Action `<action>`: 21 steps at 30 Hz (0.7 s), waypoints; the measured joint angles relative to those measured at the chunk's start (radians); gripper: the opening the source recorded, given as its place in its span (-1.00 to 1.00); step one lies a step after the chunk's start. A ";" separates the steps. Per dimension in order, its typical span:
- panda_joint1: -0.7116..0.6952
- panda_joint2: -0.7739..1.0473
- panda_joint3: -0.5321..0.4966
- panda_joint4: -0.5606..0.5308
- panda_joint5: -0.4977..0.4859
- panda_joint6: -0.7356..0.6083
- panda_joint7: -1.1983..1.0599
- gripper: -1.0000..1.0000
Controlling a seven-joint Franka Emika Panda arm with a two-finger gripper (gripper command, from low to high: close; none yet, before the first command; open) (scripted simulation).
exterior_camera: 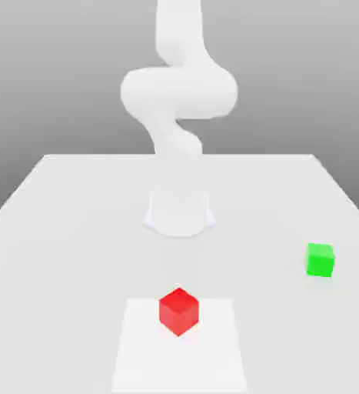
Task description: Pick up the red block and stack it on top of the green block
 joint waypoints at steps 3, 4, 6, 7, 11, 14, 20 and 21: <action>0.038 0.106 -0.039 -0.079 -0.009 0.071 -0.102 0.00; 0.049 0.140 -0.050 -0.105 -0.011 0.095 -0.137 0.00; 0.070 0.209 -0.073 -0.157 -0.014 0.141 -0.206 0.00; 0.080 0.243 -0.083 -0.182 -0.015 0.164 -0.240 0.00; 0.117 0.385 -0.123 -0.287 -0.017 0.259 -0.384 0.00; 0.138 0.501 -0.145 -0.370 -0.015 0.336 -0.503 0.00; 0.147 0.749 -0.143 -0.478 0.020 0.513 -0.699 0.00; 0.144 0.786 -0.134 -0.475 0.043 0.544 -0.719 0.00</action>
